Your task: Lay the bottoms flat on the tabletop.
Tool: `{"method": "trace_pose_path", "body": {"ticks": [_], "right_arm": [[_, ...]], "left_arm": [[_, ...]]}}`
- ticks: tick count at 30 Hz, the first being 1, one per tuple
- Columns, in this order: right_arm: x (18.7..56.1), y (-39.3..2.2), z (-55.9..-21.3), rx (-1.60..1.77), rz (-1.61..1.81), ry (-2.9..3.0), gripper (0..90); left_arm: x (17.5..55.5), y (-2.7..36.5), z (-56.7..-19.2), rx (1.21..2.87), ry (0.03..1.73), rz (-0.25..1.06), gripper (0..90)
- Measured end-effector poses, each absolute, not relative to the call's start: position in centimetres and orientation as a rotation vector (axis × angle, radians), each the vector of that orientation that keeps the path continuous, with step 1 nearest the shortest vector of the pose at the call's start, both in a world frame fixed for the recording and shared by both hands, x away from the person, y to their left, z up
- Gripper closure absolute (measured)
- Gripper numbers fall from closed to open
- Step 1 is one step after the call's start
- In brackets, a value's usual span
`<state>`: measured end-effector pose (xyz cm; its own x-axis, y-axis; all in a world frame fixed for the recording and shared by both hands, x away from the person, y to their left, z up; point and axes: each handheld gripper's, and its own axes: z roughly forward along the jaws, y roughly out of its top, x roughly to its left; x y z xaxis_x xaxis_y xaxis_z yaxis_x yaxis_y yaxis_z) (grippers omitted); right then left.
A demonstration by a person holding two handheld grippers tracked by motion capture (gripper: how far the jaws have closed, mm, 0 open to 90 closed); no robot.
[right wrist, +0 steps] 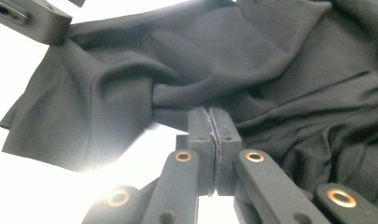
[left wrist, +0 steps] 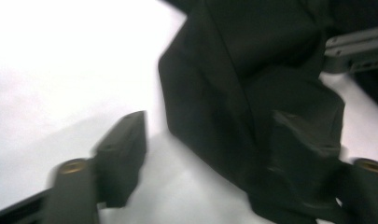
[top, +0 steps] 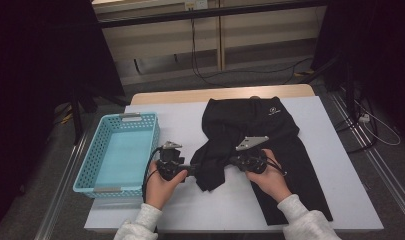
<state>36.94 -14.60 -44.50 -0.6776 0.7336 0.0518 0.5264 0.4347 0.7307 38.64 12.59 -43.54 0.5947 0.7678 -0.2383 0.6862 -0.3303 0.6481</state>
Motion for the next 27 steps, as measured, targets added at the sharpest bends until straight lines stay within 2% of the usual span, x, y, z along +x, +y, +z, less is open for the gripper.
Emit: {"method": "trace_pose_path", "body": {"ticks": [2, 5, 10, 12, 18, 24, 27], "right_arm": [[36.9, -14.8, -44.5, 1.096, 1.085, 2.416, 89.3], [36.9, -15.2, -44.4, 1.117, 1.109, 2.408, 89.3], [36.9, -16.0, -44.6, 1.132, 1.084, 2.4, 89.3], [36.9, -16.3, -44.5, 1.144, 1.093, 2.394, 89.3], [37.0, -17.1, -44.5, 1.167, 1.1, 2.384, 89.3], [37.0, -17.6, -44.6, 1.181, 1.091, 2.389, 89.3], [37.0, -17.9, -44.6, 1.189, 1.091, 2.38, 89.2]], "left_arm": [[38.8, 12.3, -43.9, 2.088, 1.159, 0.144, 36.1], [38.8, 11.7, -44.5, 2.118, 1.152, 0.115, 48.9], [39.0, 11.7, -44.3, 2.137, 1.17, 0.085, 81.8], [39.1, 11.8, -44.1, 2.13, 1.175, 0.072, 88.7], [39.4, 12.7, -43.2, 2.099, 1.21, 0.106, 90.0], [39.6, 13.8, -42.3, 2.044, 1.244, 0.204, 90.0], [39.6, 13.6, -42.4, 2.04, 1.248, 0.202, 90.0]]}}
